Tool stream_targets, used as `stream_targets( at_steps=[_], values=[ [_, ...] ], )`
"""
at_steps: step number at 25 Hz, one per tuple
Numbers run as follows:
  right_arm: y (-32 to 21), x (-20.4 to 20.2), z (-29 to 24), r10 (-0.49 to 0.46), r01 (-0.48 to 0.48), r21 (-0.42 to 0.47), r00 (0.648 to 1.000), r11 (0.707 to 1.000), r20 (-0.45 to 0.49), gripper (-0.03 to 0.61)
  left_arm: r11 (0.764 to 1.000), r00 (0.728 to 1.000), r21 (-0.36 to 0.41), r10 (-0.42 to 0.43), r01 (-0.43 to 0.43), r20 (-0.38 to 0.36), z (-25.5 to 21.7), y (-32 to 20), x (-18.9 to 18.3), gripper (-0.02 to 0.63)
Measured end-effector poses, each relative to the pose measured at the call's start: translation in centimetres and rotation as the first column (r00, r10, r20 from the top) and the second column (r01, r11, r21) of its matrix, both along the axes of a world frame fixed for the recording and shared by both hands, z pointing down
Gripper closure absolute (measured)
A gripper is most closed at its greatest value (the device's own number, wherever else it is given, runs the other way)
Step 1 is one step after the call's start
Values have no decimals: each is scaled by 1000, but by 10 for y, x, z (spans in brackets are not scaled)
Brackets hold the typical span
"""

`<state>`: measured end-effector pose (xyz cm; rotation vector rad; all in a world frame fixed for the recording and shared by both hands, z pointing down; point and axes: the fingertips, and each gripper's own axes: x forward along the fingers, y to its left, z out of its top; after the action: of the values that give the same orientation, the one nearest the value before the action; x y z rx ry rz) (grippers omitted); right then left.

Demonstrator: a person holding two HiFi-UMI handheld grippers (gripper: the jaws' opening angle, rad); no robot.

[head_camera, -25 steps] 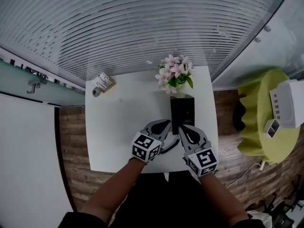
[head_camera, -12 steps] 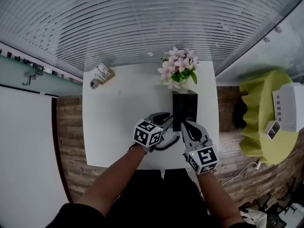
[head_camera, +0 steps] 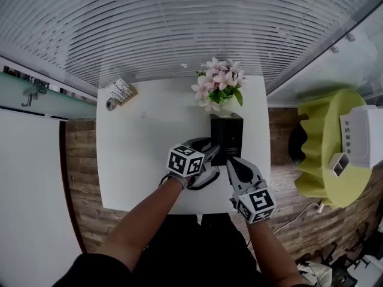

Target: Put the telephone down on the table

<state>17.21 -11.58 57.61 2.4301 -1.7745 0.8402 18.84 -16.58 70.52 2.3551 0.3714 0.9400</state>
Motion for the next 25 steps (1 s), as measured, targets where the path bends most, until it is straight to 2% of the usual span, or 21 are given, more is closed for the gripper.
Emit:
stream_targets(
  at_steps=[7, 10, 16, 20, 25],
  values=[
    [15, 2, 3, -6, 6, -21, 1000, 1000, 5, 555, 997, 1000, -76, -15, 16, 26, 10, 2, 8, 451],
    [21, 1, 5, -10, 10, -33, 1000, 999, 6, 555, 994, 999, -104, -26, 29, 28, 11, 1, 7, 488],
    [26, 4, 4, 6, -6, -43, 1000, 999, 1, 555, 992, 999, -127, -19, 22, 29, -2, 3, 3, 524],
    [26, 0, -2, 8, -8, -34, 1000, 999, -6, 555, 995, 1000, -103, -2, 3, 13, -16, 5, -3, 532],
    [24, -6, -14, 9, -9, -20, 1000, 1000, -23, 555, 992, 1000, -124, 9, -11, -13, -40, 5, -14, 535]
  ],
)
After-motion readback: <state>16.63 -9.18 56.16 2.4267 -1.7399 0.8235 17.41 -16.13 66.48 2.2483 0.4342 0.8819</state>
